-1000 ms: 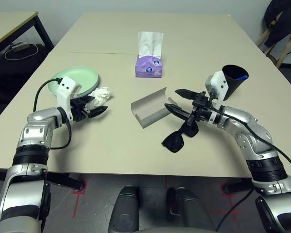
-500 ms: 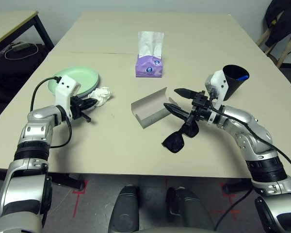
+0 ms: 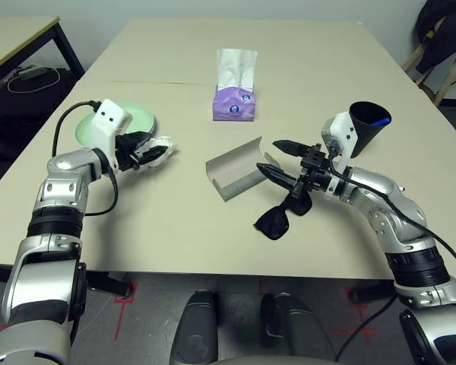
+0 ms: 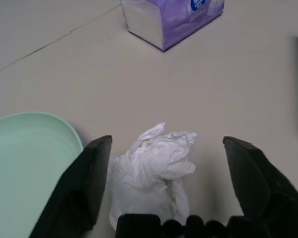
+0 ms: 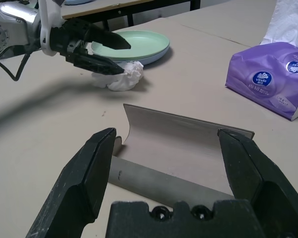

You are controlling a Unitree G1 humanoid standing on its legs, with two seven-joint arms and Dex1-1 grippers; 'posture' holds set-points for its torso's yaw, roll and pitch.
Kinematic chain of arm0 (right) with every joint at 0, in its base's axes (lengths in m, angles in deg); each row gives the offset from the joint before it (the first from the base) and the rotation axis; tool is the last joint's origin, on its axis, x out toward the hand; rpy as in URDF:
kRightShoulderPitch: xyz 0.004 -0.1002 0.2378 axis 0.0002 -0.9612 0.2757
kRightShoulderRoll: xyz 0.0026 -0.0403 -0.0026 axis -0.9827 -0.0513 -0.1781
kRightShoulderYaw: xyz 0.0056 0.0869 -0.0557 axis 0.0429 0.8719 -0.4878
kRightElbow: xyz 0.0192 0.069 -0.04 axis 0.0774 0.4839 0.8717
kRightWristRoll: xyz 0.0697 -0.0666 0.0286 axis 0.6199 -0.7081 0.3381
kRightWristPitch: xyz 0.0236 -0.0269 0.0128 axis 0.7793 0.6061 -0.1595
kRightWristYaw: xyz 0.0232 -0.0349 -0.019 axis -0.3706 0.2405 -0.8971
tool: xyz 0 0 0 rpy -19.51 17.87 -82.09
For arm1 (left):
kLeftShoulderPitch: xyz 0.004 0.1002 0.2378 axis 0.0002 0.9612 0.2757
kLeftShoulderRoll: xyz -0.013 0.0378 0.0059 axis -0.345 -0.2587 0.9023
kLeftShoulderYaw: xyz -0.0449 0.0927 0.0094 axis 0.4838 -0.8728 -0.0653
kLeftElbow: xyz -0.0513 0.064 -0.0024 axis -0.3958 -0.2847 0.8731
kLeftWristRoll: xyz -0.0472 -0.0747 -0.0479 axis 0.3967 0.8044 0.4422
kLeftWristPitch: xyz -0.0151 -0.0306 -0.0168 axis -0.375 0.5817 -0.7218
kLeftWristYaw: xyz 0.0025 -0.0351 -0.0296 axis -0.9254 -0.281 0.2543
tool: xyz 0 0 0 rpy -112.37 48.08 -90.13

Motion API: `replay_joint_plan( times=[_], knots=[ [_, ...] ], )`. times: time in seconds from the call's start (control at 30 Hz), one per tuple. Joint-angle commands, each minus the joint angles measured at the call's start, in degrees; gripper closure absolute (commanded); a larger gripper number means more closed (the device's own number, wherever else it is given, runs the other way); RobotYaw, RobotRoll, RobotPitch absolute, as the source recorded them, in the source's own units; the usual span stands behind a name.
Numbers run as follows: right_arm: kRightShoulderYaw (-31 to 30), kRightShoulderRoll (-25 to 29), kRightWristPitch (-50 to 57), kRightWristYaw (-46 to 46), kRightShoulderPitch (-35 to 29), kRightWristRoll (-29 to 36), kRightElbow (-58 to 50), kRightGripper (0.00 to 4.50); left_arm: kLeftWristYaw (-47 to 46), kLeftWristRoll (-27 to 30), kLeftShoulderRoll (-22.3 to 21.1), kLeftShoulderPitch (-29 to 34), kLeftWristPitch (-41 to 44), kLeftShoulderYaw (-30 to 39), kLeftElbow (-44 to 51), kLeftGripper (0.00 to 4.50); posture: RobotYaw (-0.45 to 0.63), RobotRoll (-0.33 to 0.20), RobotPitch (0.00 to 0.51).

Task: Organize and tidy the items on the table.

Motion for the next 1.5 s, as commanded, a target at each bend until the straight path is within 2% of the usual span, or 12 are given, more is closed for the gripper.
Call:
replay_joint_plan(
  times=[0.03,0.33,0.43,0.73,1.2,1.33,1.5],
  knots=[
    [0.0,0.0,-0.9,-0.4,-0.8,-0.2,0.2,0.00,0.4,-2.4,0.8,-1.2,-2.7,-2.0,-4.0,0.06,0.15,0.000,0.116],
    [0.2,0.3,-1.7,-0.6,-1.5,-0.4,0.3,0.00,-0.2,-5.0,2.6,-3.7,-7.5,-3.3,-11.6,0.06,0.14,0.000,0.116],
    [0.2,0.3,-2.0,-0.6,-1.7,-0.5,0.4,0.00,-0.1,-5.1,2.8,-4.2,-8.2,-3.1,-12.6,0.93,0.14,0.000,0.116],
    [0.1,0.1,-2.7,-0.8,-1.7,-0.6,0.9,0.00,-0.1,-4.9,2.5,-4.8,-8.6,-2.5,-12.8,4.46,0.14,0.000,0.113],
    [-0.1,-0.2,-3.2,-1.3,-1.3,-0.6,1.8,0.00,-3.1,-1.7,-1.6,-5.6,-4.3,3.1,-3.8,4.46,0.15,0.000,0.112],
    [-0.3,-0.3,-3.8,-1.8,-0.9,-0.8,2.7,0.00,-4.6,-1.8,-3.6,-8.8,-3.3,4.2,-3.4,4.46,0.17,0.000,0.107],
    [-0.5,-0.6,-4.0,-2.1,-0.2,-0.9,3.4,0.00,-9.0,-3.8,-5.1,-15.9,-5.3,4.0,-8.3,4.46,0.18,0.000,0.105]
  ],
)
